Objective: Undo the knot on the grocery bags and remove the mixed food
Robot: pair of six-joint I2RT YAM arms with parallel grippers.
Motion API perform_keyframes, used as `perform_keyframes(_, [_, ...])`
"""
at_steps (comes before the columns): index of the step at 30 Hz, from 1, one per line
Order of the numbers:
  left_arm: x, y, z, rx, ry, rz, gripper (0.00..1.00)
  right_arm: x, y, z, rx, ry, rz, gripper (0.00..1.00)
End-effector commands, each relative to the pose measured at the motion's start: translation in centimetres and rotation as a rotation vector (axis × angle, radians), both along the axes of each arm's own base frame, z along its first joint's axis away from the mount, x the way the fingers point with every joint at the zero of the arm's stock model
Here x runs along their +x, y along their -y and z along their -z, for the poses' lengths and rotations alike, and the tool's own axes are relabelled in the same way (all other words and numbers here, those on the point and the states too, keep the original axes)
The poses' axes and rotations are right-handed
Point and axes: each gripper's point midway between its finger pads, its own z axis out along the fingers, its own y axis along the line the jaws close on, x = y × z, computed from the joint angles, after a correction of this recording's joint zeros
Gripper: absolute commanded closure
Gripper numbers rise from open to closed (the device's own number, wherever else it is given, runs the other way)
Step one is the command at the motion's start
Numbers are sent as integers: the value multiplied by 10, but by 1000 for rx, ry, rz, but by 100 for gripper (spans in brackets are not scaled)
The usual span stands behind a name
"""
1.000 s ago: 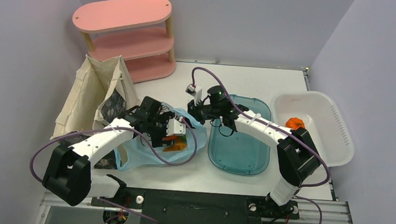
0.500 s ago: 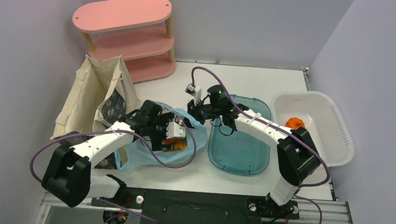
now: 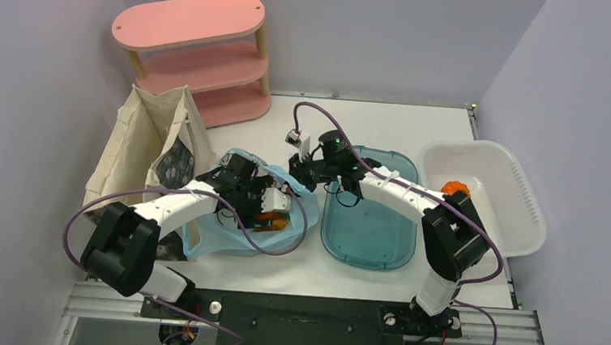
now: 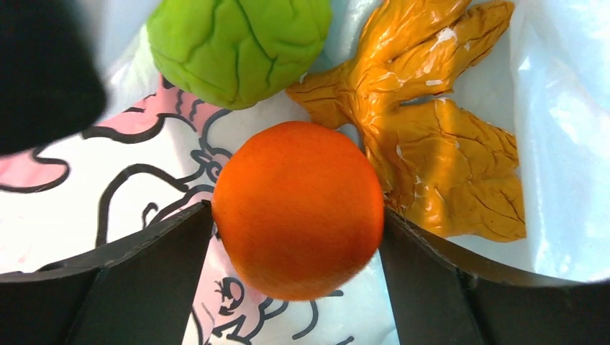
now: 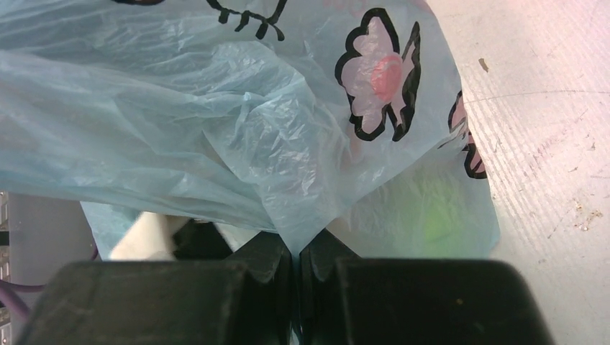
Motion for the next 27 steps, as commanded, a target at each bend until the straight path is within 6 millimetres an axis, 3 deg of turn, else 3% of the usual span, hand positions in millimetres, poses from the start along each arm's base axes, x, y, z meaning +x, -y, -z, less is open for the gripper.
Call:
perform_keyframes(1, [2, 14, -39, -116, 72, 6, 22, 12, -6, -20, 48, 67, -7, 100])
perform_keyframes(6, [-21, 21, -109, -257, 152, 47, 40, 19, -6, -22, 50, 78, 2, 100])
perform_keyframes(7, [-28, 19, -114, -258, 146, 56, 46, 20, -7, -23, 52, 80, 3, 100])
perform_keyframes(10, [-48, 8, -127, -248, 155, 77, 50, 24, -8, -23, 54, 79, 5, 100])
perform_keyframes(14, [-50, 2, -128, -250, 173, 28, 29, 27, -8, -23, 57, 81, 4, 100])
perform_keyframes(17, [-45, 3, -116, -249, 163, -2, 21, 26, -9, -22, 58, 78, 2, 100])
perform_keyframes(24, [1, 9, -91, -177, 156, -105, 5, 27, -10, -22, 58, 76, 5, 100])
perform_keyframes(27, [13, 12, -79, -162, 178, -90, 3, 29, -11, -22, 61, 77, 8, 100])
